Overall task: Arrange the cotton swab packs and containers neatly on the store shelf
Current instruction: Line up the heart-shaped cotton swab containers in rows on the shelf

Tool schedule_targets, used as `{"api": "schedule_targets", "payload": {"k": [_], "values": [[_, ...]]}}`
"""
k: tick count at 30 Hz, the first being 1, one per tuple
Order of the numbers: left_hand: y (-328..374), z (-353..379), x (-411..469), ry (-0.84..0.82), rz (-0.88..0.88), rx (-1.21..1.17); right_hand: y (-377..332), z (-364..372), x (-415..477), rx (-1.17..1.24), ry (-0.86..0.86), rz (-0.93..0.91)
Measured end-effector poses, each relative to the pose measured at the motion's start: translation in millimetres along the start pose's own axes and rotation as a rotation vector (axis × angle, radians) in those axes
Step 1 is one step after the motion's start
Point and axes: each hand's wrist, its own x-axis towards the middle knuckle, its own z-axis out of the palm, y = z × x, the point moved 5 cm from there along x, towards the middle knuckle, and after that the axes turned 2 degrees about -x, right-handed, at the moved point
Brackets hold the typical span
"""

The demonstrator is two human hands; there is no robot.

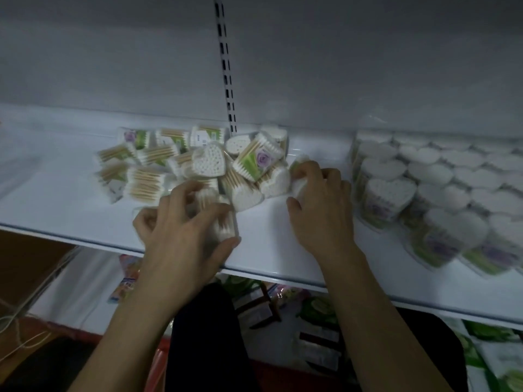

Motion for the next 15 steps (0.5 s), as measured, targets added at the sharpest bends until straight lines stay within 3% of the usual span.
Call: {"api": "schedule_targets", "payload": {"k": [4, 9, 15], "values": [[-8.1, 6.0, -3.2, 0.078, 0.052, -0.07, 0.7, -9.5, -10.0, 0.099, 0.172, -0.062], [-7.7, 7.3, -6.0, 0.192, 0.082, -0.222, 2.2, -34.2, -40.2, 0.441, 0.336, -0.012], [3.2, -5.9, -7.1, 0.29, 0.185, -0.378, -8.2, -67.2, -86.3, 0.422, 0.476, -0.038]]}}
